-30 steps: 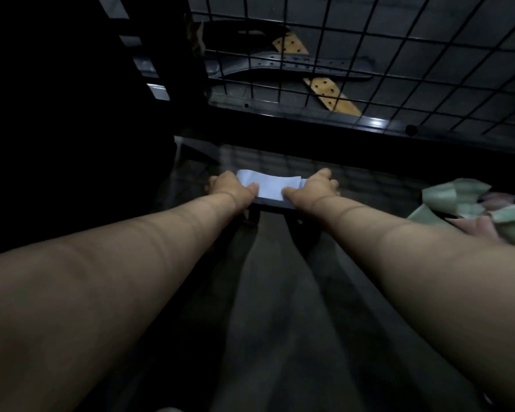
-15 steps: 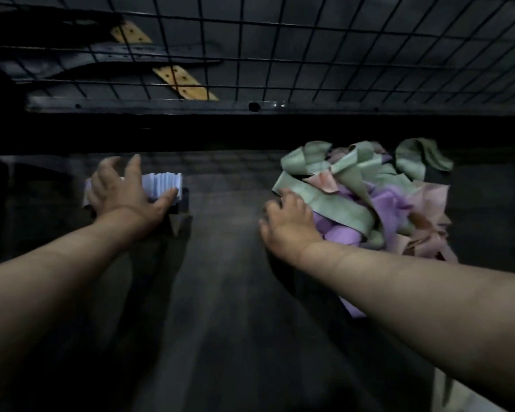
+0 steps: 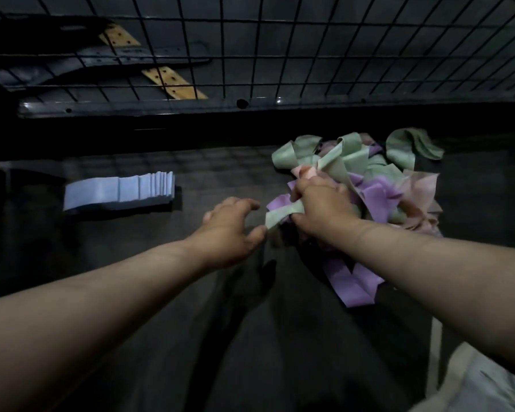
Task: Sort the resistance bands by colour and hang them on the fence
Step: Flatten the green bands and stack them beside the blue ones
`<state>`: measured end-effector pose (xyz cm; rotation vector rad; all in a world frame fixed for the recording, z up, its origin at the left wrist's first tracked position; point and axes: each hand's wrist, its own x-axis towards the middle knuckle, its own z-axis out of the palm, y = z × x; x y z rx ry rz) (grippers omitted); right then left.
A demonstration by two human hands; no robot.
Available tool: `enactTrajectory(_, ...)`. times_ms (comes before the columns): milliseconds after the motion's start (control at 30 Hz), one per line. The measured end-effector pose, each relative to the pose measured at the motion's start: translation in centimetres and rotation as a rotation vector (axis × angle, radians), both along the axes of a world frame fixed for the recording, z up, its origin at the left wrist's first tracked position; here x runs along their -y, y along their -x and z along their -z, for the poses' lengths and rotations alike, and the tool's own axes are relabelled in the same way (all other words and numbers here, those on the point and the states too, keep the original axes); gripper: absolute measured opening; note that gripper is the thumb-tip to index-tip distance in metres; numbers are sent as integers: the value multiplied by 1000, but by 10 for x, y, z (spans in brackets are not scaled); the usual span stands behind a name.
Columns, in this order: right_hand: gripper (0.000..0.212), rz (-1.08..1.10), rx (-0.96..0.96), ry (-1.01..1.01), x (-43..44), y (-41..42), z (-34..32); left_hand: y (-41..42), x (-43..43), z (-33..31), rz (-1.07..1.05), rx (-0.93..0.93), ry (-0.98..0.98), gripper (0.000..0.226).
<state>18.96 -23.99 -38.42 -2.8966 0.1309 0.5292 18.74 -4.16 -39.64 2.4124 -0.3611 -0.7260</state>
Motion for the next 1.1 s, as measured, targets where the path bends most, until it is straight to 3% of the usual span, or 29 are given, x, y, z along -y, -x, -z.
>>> enactTrajectory(67,34,-27,131,-123,-7,11,-18,6,6,-9,-229,-328,213,48)
enactTrajectory(167,46,-71,226,-139,-23,28,-46,16,5,-23,-539,-805,637,44)
enactTrajectory(233,55,-13,252,-171,-35,40,-58,24,0,-31,-598,-939,886,49)
enactTrajectory(367,70,76,281,-297,-51,53,-65,36,-9,-44,-696,-712,969,35)
enactTrajectory(467,86,27,125,-277,-49,52,-69,39,-27,-50,-678,-609,936,30)
enactTrajectory(567,55,-120,-111,-112,-44,54,-75,38,-45,-62,-666,-525,886,23)
enactTrajectory(667,57,-166,-273,-86,-39,48,-79,32,-66,-64,-808,-467,912,18)
enactTrajectory(733,57,-143,-329,-184,-35,40,-84,28,-83,-62,-917,-430,912,11)
enactTrajectory(833,34,-99,-407,-343,-34,36,-95,25,-113,-56,-1080,-376,918,9)
enactTrajectory(967,6,194,-477,-805,-42,41,-98,33,-149,-48,-1223,-352,935,12)
enactTrajectory(1100,27,431,-431,-1024,-54,44,-83,46,-173,-42,-1294,-359,921,9)
